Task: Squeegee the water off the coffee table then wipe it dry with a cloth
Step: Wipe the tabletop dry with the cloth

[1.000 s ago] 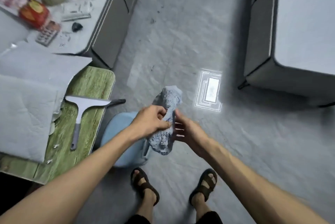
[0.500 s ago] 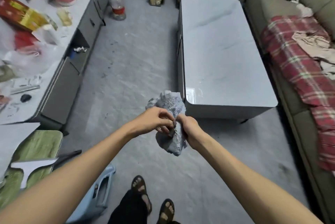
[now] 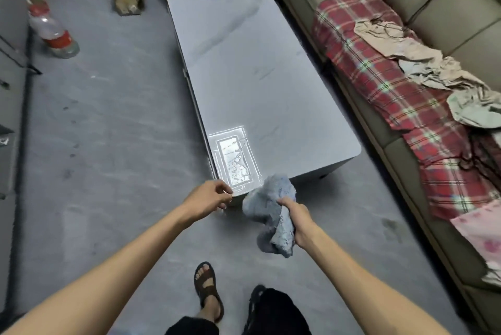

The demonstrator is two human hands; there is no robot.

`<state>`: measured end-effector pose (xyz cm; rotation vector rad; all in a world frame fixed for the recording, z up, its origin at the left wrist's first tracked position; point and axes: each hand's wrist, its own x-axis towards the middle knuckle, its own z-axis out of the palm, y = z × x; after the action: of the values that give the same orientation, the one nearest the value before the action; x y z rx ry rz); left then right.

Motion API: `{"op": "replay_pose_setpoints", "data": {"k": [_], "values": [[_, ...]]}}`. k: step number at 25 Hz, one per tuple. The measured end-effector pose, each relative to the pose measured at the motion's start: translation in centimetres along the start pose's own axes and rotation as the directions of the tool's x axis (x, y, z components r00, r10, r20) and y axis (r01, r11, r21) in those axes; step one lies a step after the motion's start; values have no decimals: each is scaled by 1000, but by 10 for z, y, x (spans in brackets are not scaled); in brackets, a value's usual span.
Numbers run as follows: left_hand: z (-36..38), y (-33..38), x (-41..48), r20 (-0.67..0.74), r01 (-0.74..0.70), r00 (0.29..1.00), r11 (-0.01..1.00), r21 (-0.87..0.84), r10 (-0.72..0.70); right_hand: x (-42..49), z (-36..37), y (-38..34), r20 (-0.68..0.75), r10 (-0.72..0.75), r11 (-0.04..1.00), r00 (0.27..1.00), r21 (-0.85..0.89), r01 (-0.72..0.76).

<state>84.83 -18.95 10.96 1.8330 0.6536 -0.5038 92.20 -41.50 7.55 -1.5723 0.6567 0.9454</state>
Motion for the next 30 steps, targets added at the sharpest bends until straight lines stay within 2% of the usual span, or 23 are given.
{"op": "replay_pose_setpoints", "data": {"k": [4, 6, 8, 10, 12, 14, 16, 19, 20, 21, 22, 24, 27, 30], "values": [[12, 26, 93, -97, 39, 995, 999, 33, -35, 88, -20, -68, -67, -60, 998, 996, 13, 61], [21, 20, 136, -160, 89, 984, 996, 23, -85, 139, -28, -96, -170, -88, 996, 981, -29, 85], [29, 9, 188, -241, 148, 959, 989, -18, -148, 203, -44, -137, -299, -183, 977, 937, -163, 139], [35, 2, 237, -297, 206, 934, 979, -13, -200, 258, -64, -187, -388, -351, 907, 852, -367, 207], [38, -3, 285, -335, 229, 918, 973, 7, -214, 309, -79, -231, -386, -528, 786, 756, -559, 264], [40, -9, 324, -387, 239, 898, 971, 32, -208, 355, -88, -254, -314, -651, 636, 691, -723, 270], [40, -27, 366, -455, 256, 871, 962, 97, -186, 409, -85, -252, -186, -716, 475, 673, -836, 275], [34, -65, 414, -516, 313, 835, 937, 154, -194, 479, -79, -226, 92, -778, 131, 621, -944, 304], [32, -79, 424, -523, 338, 825, 928, 155, -213, 499, -78, -217, 159, -784, 59, 599, -943, 328], [32, -91, 430, -527, 347, 820, 926, 149, -223, 514, -78, -211, 184, -791, 46, 584, -933, 356], [33, -99, 432, -527, 340, 819, 932, 127, -227, 525, -76, -206, 171, -797, 82, 579, -919, 385], [37, -113, 436, -532, 300, 818, 951, 70, -218, 538, -61, -197, 79, -810, 217, 581, -880, 422], [36, -123, 435, -561, 260, 802, 965, 21, -204, 539, -28, -189, -92, -770, 443, 631, -788, 427], [29, -128, 428, -557, 246, 795, 967, -67, -241, 532, 13, -186, -73, -727, 496, 683, -744, 448]]}}
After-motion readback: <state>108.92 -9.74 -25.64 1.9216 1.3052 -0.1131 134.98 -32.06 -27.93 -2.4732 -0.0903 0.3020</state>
